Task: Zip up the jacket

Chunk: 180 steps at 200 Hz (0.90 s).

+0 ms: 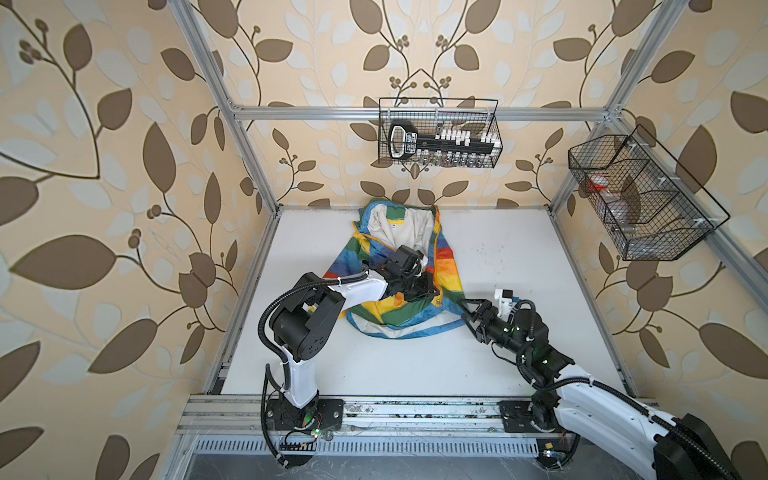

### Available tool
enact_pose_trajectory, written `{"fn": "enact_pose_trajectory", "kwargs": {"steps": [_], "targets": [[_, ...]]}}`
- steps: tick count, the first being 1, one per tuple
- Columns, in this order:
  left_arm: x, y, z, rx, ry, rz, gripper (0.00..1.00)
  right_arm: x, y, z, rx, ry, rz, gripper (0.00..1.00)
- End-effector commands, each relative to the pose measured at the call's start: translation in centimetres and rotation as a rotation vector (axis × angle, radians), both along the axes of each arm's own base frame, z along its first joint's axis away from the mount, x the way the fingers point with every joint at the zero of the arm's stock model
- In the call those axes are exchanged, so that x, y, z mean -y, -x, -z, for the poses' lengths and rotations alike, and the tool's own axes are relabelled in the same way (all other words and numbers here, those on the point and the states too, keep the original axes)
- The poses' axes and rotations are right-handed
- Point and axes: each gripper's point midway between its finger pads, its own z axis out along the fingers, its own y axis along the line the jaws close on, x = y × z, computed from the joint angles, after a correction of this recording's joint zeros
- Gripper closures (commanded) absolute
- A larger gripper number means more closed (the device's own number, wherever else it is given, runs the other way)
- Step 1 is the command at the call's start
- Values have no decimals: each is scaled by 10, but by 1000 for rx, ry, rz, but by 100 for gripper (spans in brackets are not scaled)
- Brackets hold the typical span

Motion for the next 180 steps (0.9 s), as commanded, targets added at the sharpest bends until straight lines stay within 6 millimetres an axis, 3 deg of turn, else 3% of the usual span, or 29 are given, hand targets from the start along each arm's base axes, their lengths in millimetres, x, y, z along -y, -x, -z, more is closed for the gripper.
{"fn": "enact_pose_trajectory", "kwargs": {"steps": [1, 47, 74, 115, 140, 180], "targets": [[6, -2, -43, 26, 47, -31, 100, -2, -1, -22, 16, -158, 46, 18], [9, -5, -62, -2, 85, -68, 100, 6, -6, -27, 44, -227, 123, 8], [10, -5, -70, -36, 115, -92, 100, 0, -14, -26, 34, -212, 121, 6], [14, -4, -81, -53, 159, -95, 100, -11, -28, -26, 55, -284, 119, 13], [14, -3, -86, -53, 170, -94, 100, -19, -41, -34, 117, -319, 113, 23], [13, 1, -87, -56, 168, -85, 100, -27, -56, -30, 145, -375, 109, 33]]}}
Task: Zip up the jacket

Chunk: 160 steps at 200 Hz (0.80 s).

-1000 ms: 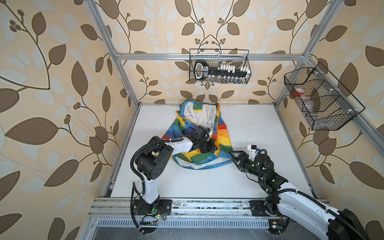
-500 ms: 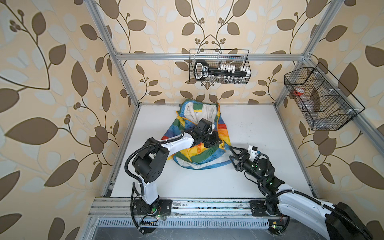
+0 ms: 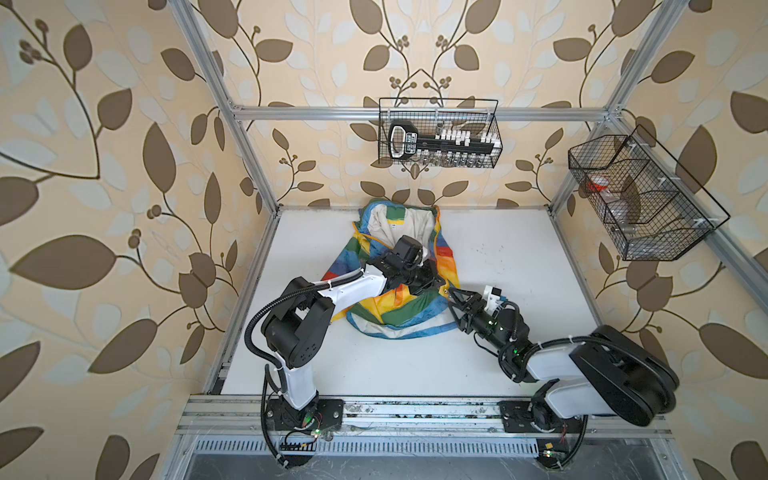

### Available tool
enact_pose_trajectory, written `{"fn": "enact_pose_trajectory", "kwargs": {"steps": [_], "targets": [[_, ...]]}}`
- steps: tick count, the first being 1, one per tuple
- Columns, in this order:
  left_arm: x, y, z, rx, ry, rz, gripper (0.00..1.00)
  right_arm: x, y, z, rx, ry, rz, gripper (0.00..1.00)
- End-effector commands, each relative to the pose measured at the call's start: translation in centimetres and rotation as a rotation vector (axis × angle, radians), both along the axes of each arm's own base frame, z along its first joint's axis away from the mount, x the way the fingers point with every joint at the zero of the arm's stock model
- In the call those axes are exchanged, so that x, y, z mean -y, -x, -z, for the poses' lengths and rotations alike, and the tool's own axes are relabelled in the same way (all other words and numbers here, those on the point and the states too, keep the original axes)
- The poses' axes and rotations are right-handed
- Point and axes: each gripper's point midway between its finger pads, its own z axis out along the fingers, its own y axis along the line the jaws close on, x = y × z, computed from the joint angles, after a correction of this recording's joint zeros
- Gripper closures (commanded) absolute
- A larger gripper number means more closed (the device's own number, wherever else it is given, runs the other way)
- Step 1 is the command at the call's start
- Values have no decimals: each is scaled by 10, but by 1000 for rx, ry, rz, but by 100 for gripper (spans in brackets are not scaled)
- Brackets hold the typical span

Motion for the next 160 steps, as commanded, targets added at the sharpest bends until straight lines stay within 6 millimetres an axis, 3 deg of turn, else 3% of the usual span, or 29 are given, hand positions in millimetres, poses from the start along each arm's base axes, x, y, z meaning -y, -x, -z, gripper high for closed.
{"fn": "enact_pose_trajectory", "kwargs": {"steps": [1, 26, 62, 97, 160], "targets": [[7, 2, -45, 71, 76, 26, 100, -4, -9, -42, 121, -179, 5, 34], [7, 3, -47, 69, 81, 32, 100, -9, -14, -27, 89, -156, -15, 36], [7, 4, -50, 72, 86, 35, 100, -4, -10, -38, 153, -120, -19, 37], [9, 7, -62, 88, 111, 65, 100, 7, -11, -29, 143, -90, -31, 44], [3, 13, -75, 142, 121, 100, 100, 14, -7, -29, 182, -39, -77, 43]]}}
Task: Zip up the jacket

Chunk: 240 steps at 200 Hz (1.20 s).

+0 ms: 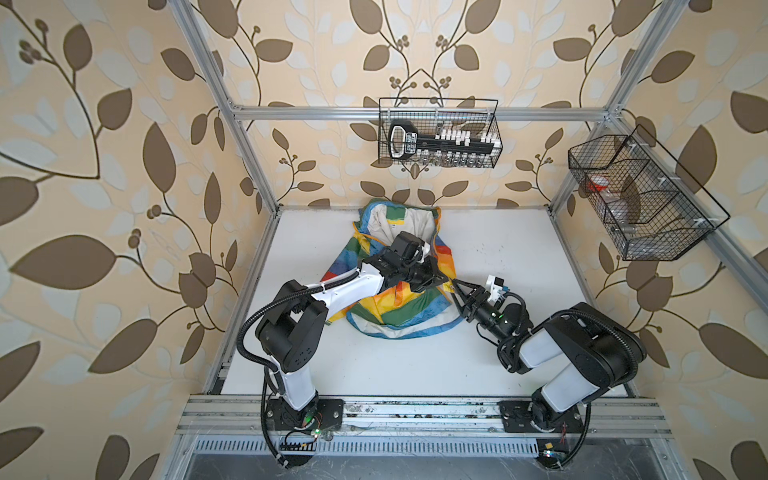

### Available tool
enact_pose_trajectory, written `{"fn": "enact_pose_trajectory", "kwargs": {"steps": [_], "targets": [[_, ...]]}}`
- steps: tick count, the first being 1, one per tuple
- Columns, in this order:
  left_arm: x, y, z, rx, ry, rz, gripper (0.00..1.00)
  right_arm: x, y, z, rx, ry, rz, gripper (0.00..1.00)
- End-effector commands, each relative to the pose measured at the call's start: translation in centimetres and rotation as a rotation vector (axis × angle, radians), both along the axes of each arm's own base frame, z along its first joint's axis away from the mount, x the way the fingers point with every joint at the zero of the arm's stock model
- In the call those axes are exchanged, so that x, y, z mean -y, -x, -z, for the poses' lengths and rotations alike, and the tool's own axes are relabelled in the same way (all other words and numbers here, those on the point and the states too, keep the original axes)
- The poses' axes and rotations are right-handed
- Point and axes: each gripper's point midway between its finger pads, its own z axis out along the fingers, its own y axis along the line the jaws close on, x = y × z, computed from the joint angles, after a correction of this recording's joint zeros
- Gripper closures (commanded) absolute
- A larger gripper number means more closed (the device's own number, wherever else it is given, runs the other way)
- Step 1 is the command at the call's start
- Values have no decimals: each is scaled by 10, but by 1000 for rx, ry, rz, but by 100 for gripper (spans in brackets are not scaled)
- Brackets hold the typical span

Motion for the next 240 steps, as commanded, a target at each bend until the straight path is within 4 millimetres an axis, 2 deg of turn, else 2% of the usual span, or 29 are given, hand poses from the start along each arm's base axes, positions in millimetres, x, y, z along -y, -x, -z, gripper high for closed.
{"fn": "enact_pose_trajectory", "kwargs": {"steps": [1, 40, 87, 103, 133, 175, 187, 203, 223, 232, 240], "targets": [[1, 6, -46, 99, 70, 48, 100, -1, 8, -16, 61, -25, -43, 43], [-6, 14, -40, 98, 59, 65, 100, 0, 4, -38, 116, -56, -43, 43], [-19, 17, -33, 92, 56, 38, 100, -10, 7, -54, 155, -79, -76, 54], [-24, 16, -32, 93, 60, 30, 100, -13, 10, -55, 163, -77, -81, 55], [-34, 16, -30, 102, 57, 15, 100, -15, 14, -63, 198, -70, -90, 66], [-40, 14, -33, 121, 67, 0, 100, -25, 19, -64, 217, -54, -133, 67], [-40, 12, -35, 156, 67, 8, 100, -30, 22, -64, 234, -39, -152, 74], [-40, 9, -37, 181, 65, 7, 100, -32, 25, -62, 246, -18, -153, 79], [-38, 8, -44, 240, 85, 20, 100, -34, 29, -65, 287, 12, -152, 94], [-39, 7, -46, 278, 87, 21, 100, -35, 32, -70, 327, 37, -151, 97], [-42, 6, -44, 304, 74, 12, 100, -36, 31, -67, 323, 69, -145, 99]]}}
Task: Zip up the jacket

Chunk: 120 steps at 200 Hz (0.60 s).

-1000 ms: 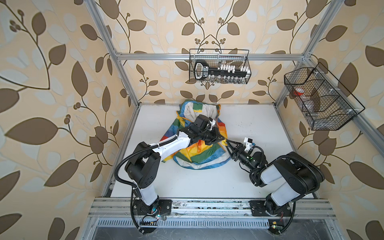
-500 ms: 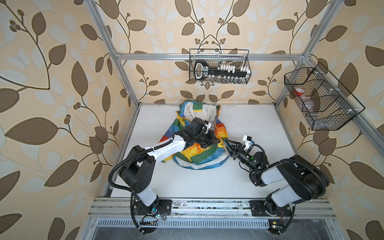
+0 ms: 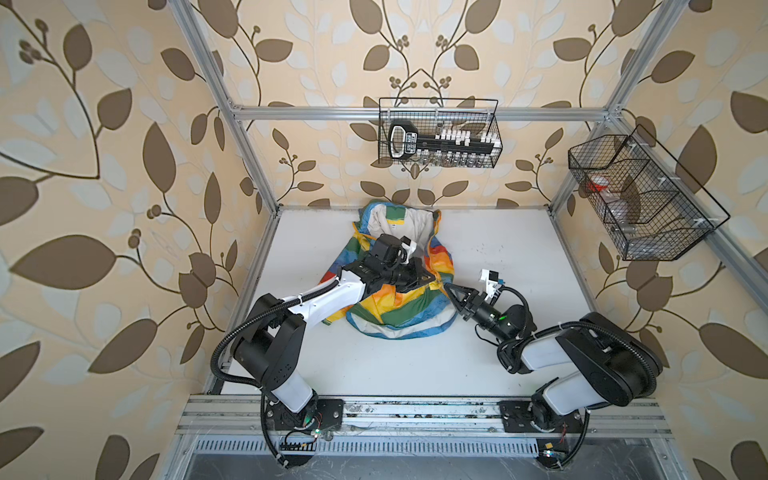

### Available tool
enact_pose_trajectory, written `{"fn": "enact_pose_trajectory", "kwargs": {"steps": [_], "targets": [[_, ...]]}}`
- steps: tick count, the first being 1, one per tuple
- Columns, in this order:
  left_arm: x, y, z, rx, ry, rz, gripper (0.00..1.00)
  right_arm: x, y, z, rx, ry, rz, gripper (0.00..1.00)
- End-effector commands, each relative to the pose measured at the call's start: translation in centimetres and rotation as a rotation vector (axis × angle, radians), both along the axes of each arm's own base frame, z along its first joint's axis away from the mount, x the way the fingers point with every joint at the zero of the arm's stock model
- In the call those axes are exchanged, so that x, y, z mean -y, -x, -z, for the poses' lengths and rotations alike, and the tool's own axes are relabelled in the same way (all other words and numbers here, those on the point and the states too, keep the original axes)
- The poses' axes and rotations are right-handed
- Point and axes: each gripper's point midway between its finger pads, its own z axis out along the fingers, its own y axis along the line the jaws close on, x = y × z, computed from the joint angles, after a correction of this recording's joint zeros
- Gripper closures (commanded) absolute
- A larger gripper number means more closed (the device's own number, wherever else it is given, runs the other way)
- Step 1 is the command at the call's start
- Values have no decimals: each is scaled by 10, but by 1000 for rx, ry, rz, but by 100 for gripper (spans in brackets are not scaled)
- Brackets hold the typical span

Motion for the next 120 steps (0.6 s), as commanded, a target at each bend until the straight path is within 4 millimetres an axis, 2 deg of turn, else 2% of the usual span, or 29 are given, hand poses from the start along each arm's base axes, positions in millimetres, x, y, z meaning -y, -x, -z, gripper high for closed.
{"fn": "enact_pose_trajectory", "kwargs": {"steps": [1, 17, 29, 40, 48, 53, 83, 100, 120], "targets": [[-3, 0, -31, 175, 42, 21, 100, -4, 6, -20, 114, 34, -1, 99], [-4, -2, -30, 204, 41, 19, 100, -6, 4, -19, 119, 81, 7, 97], [-3, -2, -32, 219, 53, 17, 100, -7, 4, -23, 134, 98, 6, 81], [-3, -3, -35, 243, 64, 16, 100, -6, 4, -26, 141, 113, 10, 72], [-3, -4, -40, 266, 68, 15, 100, -5, 4, -26, 137, 120, 17, 61], [-3, -4, -43, 283, 70, 17, 100, -4, 3, -28, 136, 121, 21, 58], [0, -3, -63, 368, 91, 55, 100, 1, -4, -33, 110, 91, 31, 53], [1, 0, -75, 412, 102, 77, 100, 5, -11, -29, 55, 44, 38, 50], [3, 1, -85, 440, 115, 92, 100, -1, -18, -29, 12, -24, -8, 47]]}}
